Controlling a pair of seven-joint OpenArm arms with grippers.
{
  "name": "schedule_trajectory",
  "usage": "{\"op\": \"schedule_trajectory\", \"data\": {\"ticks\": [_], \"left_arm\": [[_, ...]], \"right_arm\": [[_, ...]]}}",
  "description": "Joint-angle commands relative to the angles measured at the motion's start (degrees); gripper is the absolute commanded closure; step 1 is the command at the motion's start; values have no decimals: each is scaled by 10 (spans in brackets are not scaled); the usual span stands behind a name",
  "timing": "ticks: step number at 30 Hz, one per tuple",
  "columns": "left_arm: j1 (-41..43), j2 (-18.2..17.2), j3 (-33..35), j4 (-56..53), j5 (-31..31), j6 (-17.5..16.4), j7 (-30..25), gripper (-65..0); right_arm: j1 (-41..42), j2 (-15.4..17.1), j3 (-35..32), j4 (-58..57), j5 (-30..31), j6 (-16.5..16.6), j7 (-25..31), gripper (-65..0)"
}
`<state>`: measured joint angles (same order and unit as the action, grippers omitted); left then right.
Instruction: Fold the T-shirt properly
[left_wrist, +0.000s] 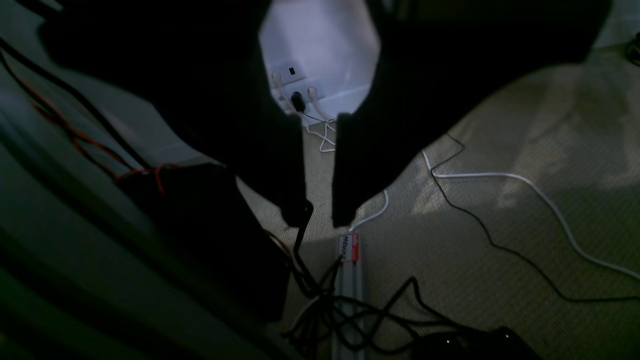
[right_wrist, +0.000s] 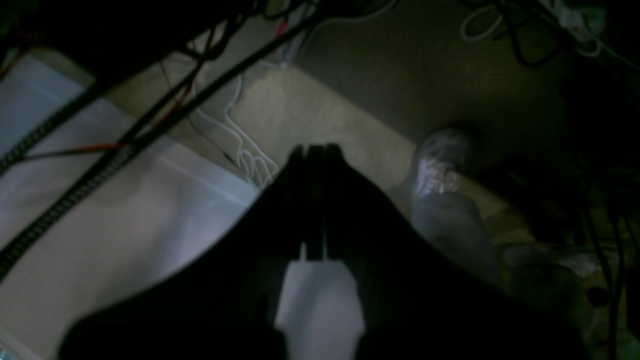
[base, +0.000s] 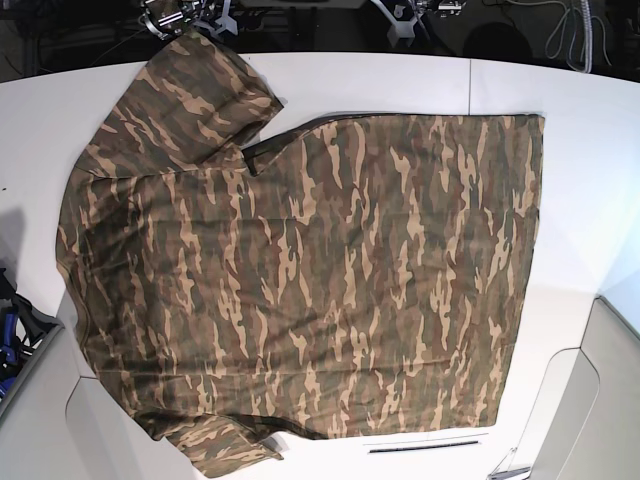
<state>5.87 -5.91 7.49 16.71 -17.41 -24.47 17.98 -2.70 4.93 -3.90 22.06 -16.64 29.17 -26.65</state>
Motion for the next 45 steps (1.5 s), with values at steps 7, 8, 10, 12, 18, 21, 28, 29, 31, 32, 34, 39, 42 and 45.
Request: {"op": "schedule_trajectory", "data": {"ticks": [7,8,10,12,18,21,28,29,31,32,34,39,42,45], "left_arm": [[2,-3,0,2,0,-7,0,-97],[2,-3,0,2,0,-7,1,-97],[2,-3,0,2,-1,-7,1,-97],[4,-3,0,2,0,-7,1,-97],[35,-15,0,50,1,-22,-1,-97],[68,-29,0,100,1,-24,-2,-97],[162,-58,0,221,1,-24,-1,-97],[175,-62,0,236,1,-24,1,-97],[203,-73,0,262,0,-24,1,-97],[217,-78,0,275,-4,-24,1,-97],[243,-87,0,299,-18,-24,3,-97],[300,-105,-1,369,-23,-63,19,-97],[333,-117,-1,426,-40,-63,34,-98],[363,-126,-9,489,-47,-62,51,-103]], "right_arm": [[0,2,-1,7,17,6,-3,-17],[0,2,-1,7,17,6,-3,-44],[0,2,-1,9,17,6,-3,-107],[0,2,-1,11,16,6,-3,-153],[-10,2,-1,16,17,9,-3,-159],[-30,2,-1,34,17,25,-3,-159],[-110,38,-1,140,100,45,-4,-158],[-125,46,-1,159,110,47,-8,-158],[-155,63,-1,198,130,47,-32,-158],[-170,71,-1,219,143,47,-45,-158],[-201,88,-1,261,176,47,-76,-158],[-278,143,-1,382,252,47,-141,-158],[-325,179,-1,461,293,47,-177,-158],[-368,204,0,537,323,47,-210,-158]]}}
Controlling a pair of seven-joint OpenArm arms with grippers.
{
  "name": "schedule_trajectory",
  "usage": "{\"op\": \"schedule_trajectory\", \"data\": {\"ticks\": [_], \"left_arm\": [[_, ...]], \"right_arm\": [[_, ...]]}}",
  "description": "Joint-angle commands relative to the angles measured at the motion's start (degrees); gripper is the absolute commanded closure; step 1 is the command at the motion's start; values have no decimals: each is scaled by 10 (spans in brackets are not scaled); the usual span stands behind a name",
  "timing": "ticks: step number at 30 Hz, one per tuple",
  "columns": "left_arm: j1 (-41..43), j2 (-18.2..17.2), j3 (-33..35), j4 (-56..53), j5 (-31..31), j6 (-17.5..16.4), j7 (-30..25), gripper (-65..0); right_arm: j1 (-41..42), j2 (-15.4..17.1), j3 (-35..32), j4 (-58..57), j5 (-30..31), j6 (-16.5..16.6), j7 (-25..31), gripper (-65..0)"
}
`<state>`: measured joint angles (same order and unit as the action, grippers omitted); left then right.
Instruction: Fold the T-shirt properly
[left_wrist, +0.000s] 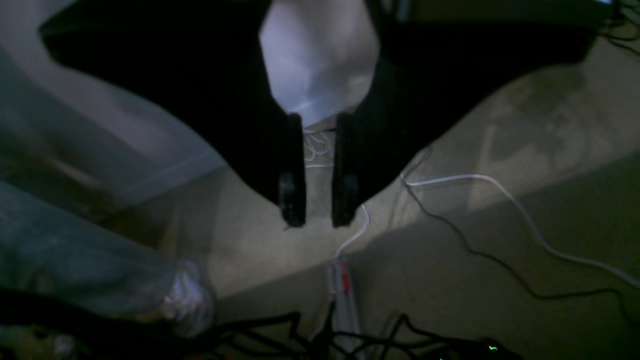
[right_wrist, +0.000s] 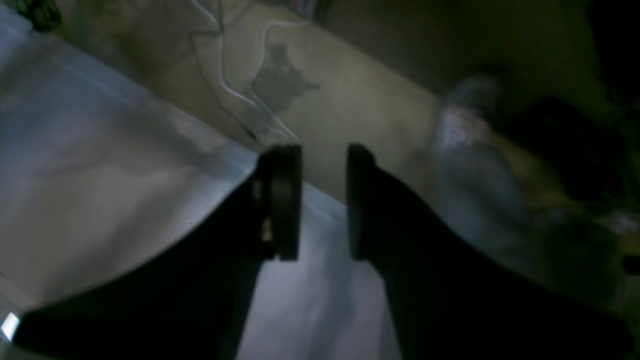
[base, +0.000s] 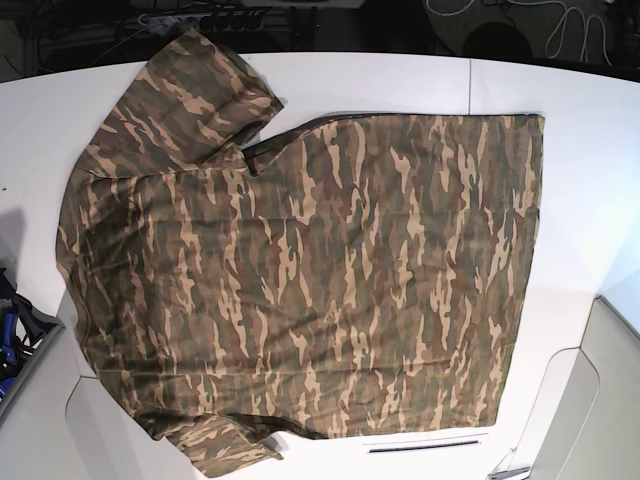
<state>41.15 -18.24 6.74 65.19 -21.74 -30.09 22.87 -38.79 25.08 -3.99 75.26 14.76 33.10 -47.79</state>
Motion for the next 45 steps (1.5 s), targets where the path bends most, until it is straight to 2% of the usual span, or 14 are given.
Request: {"op": "schedule_trajectory", "data": {"ticks": [1,7,13,20,22,26,29,34,39,41,45], "left_arm": [[21,-3,-10,26,-3,-6,7,-107],[86,-3,-107,155,-23,-6,28,-136],[126,-3,-220,281,-103,-6,111,-136],[157,-3,-336,406,-163,-6,152,-137],[157,-3,-370,436,-182,-6,155,-162],[157,-3,-426,485,-211,-6,156,-246],[155,-3,-456,508,-233,-7,155,-261],[130,-7,-476,515,-234,-15,156,-269],[101,-9,-476,515,-234,-15,155,-385],[86,-9,-476,515,-234,-14,155,-387],[53,-13,-476,505,-235,-14,155,-387]], "right_arm": [[-19,8,3,31,16,8,-10,-158],[-78,19,42,178,76,8,-64,-158],[-92,19,107,302,152,8,-107,-158],[-88,18,215,426,224,4,-107,-159],[-75,17,257,445,249,-2,-107,-177],[-43,14,340,443,287,-4,-102,-293],[-20,14,377,429,292,-18,-83,-350],[25,14,383,374,292,-18,-81,-350],[61,14,383,276,315,-11,-82,-350],[73,14,383,238,334,2,-82,-350],[90,11,380,185,356,4,-84,-349]]}}
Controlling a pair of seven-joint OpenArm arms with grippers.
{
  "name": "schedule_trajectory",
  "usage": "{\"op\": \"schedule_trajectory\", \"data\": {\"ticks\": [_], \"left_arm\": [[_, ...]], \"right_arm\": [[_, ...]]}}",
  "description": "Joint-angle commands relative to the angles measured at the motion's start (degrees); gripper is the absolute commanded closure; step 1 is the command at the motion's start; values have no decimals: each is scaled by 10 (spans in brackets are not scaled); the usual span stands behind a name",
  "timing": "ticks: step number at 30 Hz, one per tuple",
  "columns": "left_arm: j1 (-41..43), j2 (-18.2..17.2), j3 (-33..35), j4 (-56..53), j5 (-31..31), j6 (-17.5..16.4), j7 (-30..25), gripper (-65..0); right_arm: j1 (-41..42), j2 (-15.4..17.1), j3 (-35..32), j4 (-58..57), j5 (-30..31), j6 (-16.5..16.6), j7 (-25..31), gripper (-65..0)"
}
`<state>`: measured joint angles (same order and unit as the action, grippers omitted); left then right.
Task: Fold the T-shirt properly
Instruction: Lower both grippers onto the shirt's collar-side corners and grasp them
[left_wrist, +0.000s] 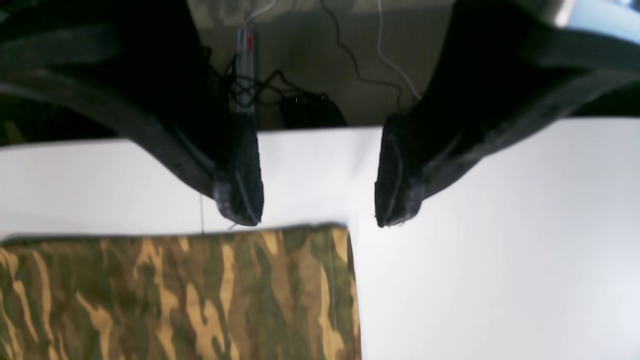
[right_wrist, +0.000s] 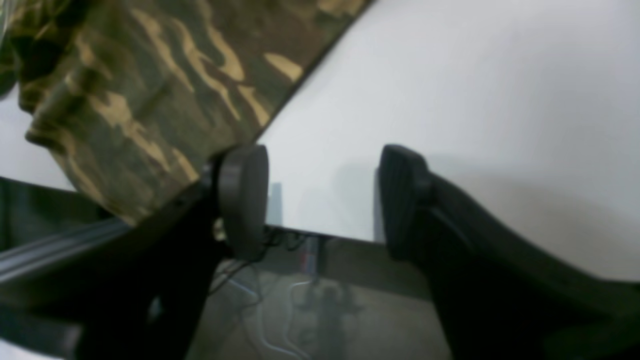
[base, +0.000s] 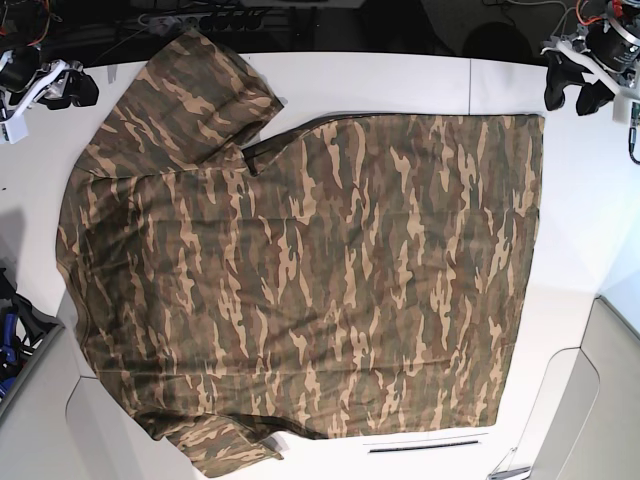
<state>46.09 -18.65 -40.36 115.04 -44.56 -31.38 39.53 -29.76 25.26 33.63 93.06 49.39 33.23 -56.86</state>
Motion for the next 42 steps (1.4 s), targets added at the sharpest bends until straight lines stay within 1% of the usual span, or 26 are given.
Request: {"op": "schedule_trajectory", "data": {"ticks": [1,5,8,13,17,21,24,27,29,31,32,34,37,39,40,42], "left_arm": [[-4,-15,-5,1,-7,-2,-12,-387],[-33,-40,-4,-36,-9,-1,-21,-388],[-62,-57,0,-74,-19,-1,-20,-392],[-106,-82,33,-142,-22,-2,-21,-392],[-143,-90,74,-193,-14,-1,-23,-392],[-190,-91,106,-248,7,-2,-25,-392],[-209,-91,126,-283,11,-2,-24,-392],[-213,-91,148,-306,11,-2,-20,-391],[-211,-91,169,-309,11,-2,3,-391],[-211,-89,191,-309,10,-16,28,-391],[-209,-90,201,-309,6,-23,34,-391],[-204,-90,213,-308,5,-28,38,-391],[-197,-90,212,-308,5,-27,46,-391],[-193,-90,211,-308,5,-28,70,-391],[-191,-90,211,-308,4,-33,85,-391],[-182,-90,211,-308,0,-57,100,-391]], "right_arm": [[3,5,4,3,11,2,6,-349],[8,-23,4,1,12,3,1,-349],[9,-47,4,1,12,12,1,-349],[9,-84,3,1,12,13,1,-349],[9,-110,3,1,13,13,1,-349],[10,-131,-5,1,16,13,0,-349],[10,-139,-24,1,16,13,0,-350],[10,-139,-58,1,16,13,0,-349],[11,-139,-82,1,16,13,2,-349],[10,-139,-106,1,16,13,3,-349],[10,-139,-116,1,16,13,3,-349],[10,-139,-131,1,16,13,3,-350],[11,-139,-135,1,16,13,3,-350],[17,-139,-133,1,10,12,3,-350],[18,-139,-133,1,5,12,3,-350],[18,-139,-133,1,3,12,3,-350]]}}
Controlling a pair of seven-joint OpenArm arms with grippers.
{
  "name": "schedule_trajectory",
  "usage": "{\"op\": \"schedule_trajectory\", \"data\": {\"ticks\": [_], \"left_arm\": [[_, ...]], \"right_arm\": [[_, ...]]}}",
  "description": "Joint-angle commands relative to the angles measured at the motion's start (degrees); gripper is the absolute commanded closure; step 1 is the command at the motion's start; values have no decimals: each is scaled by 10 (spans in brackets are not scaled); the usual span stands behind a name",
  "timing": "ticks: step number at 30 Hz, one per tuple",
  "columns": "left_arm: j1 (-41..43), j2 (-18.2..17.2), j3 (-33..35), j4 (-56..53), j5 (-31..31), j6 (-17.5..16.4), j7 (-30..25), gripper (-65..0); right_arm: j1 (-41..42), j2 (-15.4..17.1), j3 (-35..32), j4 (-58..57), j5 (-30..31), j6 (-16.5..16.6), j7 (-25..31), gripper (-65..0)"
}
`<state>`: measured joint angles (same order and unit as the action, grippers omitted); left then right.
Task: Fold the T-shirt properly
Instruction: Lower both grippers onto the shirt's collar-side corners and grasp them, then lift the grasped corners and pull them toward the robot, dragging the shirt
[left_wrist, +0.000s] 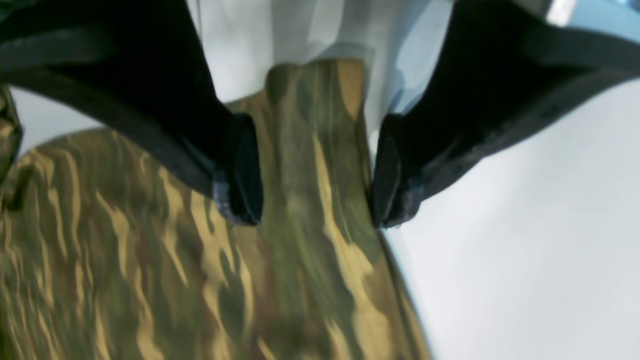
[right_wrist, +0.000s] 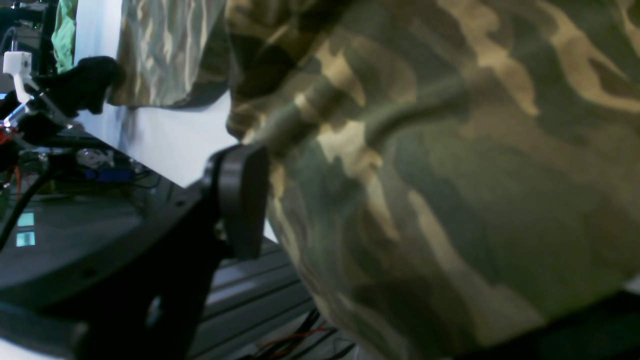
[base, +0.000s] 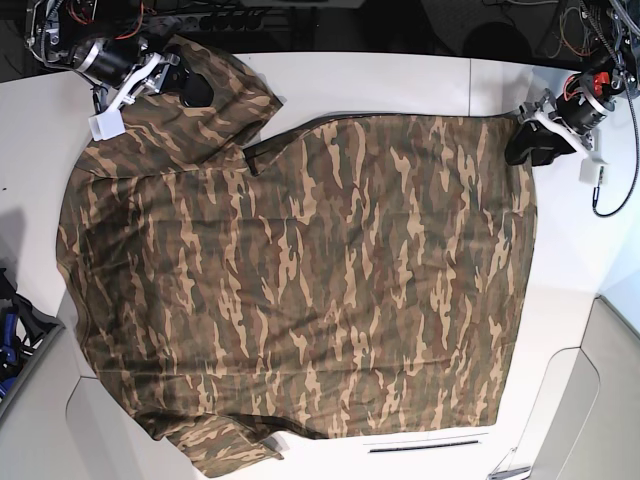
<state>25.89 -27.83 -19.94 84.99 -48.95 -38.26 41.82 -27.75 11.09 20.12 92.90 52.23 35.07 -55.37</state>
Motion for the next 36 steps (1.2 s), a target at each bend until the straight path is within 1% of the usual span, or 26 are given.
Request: {"op": "schedule_trajectory", "data": {"ticks": [1,4,5,8,9,11,13,14,15,16,19,21,23,25,27,29,33,36], "left_arm": [[25,2,7,-8,41,4,77,-391],[37,2,7,-8,14,-17,77,-391],[38,2,7,-8,4,-17,78,-391],[38,2,7,-7,-2,-17,73,-389],[38,2,7,-7,-2,-17,69,-379],[37,2,7,-6,-2,-17,53,-324],[35,2,7,-6,-2,-17,36,-241],[34,2,7,-6,-2,-17,23,-195],[35,2,7,-6,-2,-17,8,-158],[35,2,7,-6,-2,-17,-6,-121],[35,2,7,-6,-2,-17,-36,0],[35,2,7,-5,-2,-17,-58,0],[35,2,7,2,-2,-17,-67,0],[35,2,5,17,-2,-17,-67,0],[35,2,2,36,-2,-17,-67,0],[35,2,-6,60,-2,-17,-67,0],[34,2,-23,98,-1,-17,-70,0],[19,2,-30,104,0,-17,-71,0]], "right_arm": [[-2,3,2,3,-25,-6,-12,-350],[-2,3,2,3,-25,-6,-12,-350],[-2,3,2,3,-25,-6,-12,-350],[-2,3,2,3,-25,-6,-12,-350],[-2,3,2,3,-25,-6,-12,-350],[-2,3,2,3,-25,-6,-12,-350],[-2,3,2,3,-25,-6,-12,-348],[-2,3,2,3,-25,-6,-12,-331],[-2,3,2,3,-25,-6,-12,-296],[-2,3,2,3,-25,-6,-12,-239],[5,3,2,3,-23,-6,-12,0],[10,3,2,3,-23,-6,-14,0],[14,3,6,8,-22,-8,-16,0],[16,3,15,20,-11,-8,-28,0],[16,3,30,36,23,-8,-45,0],[16,3,48,56,40,-8,-49,0],[22,3,88,101,57,-8,-49,0],[49,3,114,113,56,-8,-49,0]]}}
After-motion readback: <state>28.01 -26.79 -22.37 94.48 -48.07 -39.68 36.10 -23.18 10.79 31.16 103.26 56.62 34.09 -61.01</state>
